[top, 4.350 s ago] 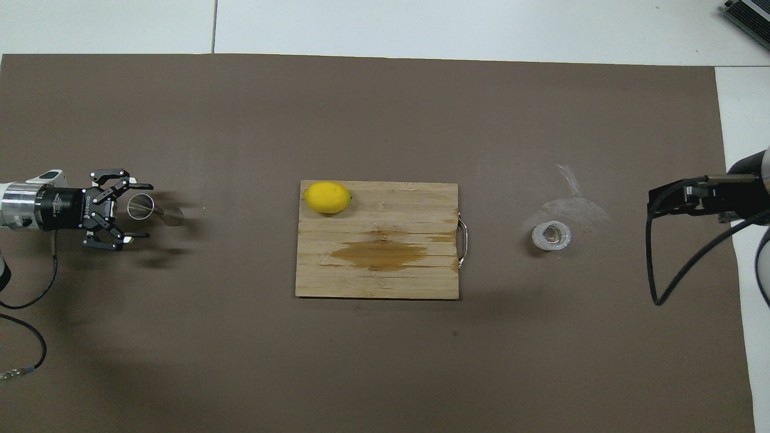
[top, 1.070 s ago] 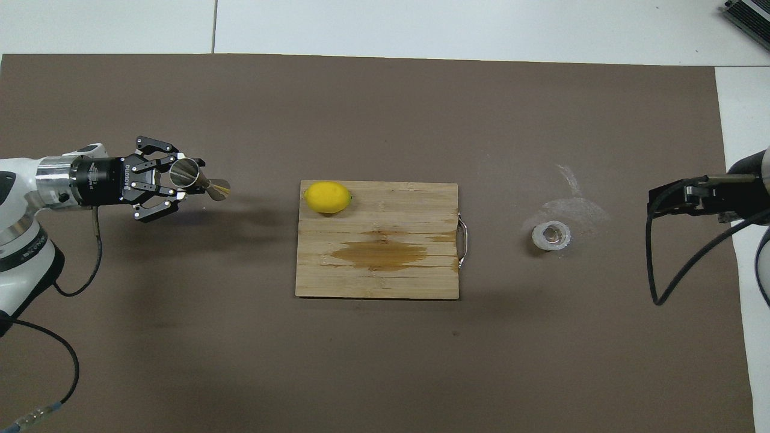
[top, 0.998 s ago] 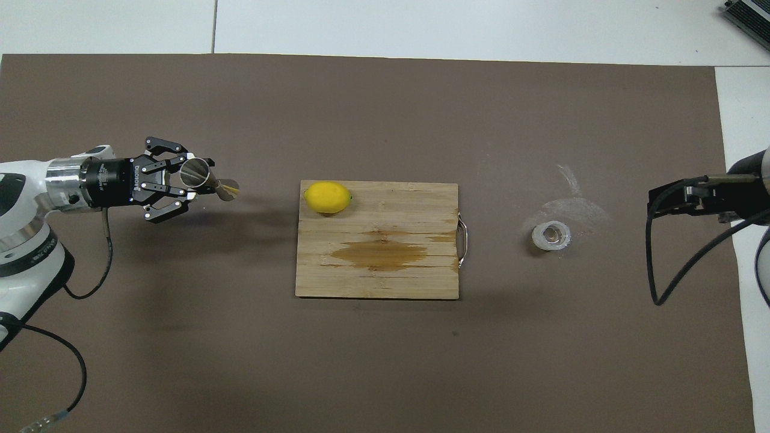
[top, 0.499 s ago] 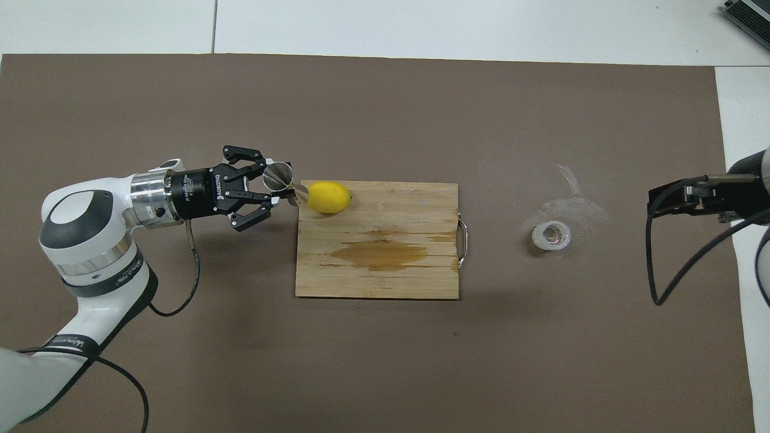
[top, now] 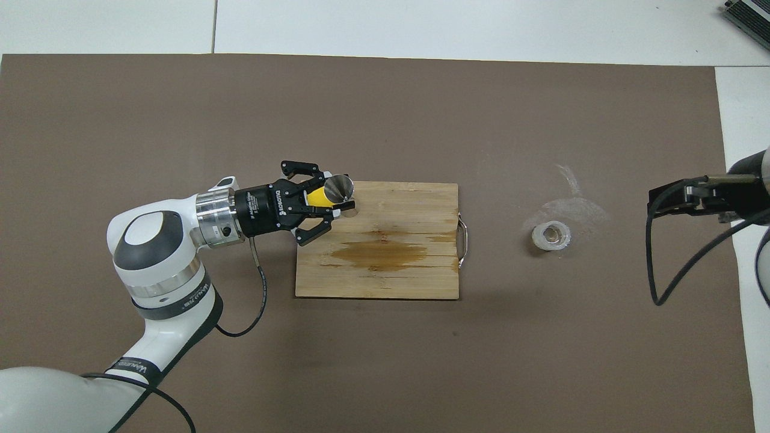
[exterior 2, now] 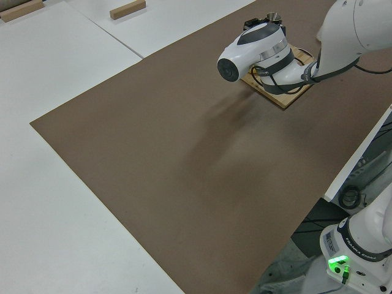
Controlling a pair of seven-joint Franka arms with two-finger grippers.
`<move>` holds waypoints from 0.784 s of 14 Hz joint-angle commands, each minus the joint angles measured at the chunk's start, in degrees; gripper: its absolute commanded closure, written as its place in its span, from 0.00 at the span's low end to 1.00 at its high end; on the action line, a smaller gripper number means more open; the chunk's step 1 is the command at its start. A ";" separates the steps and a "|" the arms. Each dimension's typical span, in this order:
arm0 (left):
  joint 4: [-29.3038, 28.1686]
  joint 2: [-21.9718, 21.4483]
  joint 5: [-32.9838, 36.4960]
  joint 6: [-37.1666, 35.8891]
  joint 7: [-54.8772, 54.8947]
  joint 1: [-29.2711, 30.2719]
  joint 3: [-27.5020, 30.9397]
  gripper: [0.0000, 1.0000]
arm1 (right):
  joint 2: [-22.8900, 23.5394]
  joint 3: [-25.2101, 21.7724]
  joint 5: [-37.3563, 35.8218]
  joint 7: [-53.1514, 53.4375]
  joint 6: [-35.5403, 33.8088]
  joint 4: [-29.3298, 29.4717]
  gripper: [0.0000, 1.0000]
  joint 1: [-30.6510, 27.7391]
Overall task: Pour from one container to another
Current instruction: 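Lift the metal cup with the left gripper over the cutting board, then lower the metal cup onto the board and open the left gripper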
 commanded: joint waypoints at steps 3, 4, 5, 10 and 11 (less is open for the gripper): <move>-5.53 -1.39 -7.44 2.06 9.75 -4.59 0.94 1.00 | -0.96 0.42 1.30 -1.57 -0.34 -0.83 0.00 -1.01; -5.44 -1.21 -8.31 3.10 10.01 -5.21 0.94 1.00 | -0.96 0.42 1.21 -1.57 -0.34 -0.83 0.00 -1.01; -5.53 -1.03 -9.89 4.16 10.97 -6.60 0.94 1.00 | -0.96 0.42 1.30 -1.57 -0.34 -0.83 0.00 -1.01; -5.97 1.77 -12.54 4.70 16.16 -7.85 0.94 1.00 | -0.96 0.42 1.30 -1.57 -0.34 -0.83 0.00 -1.01; -5.97 2.39 -12.63 4.61 16.78 -7.85 0.94 1.00 | -0.96 0.42 1.30 -1.57 -0.34 -0.83 0.00 -1.01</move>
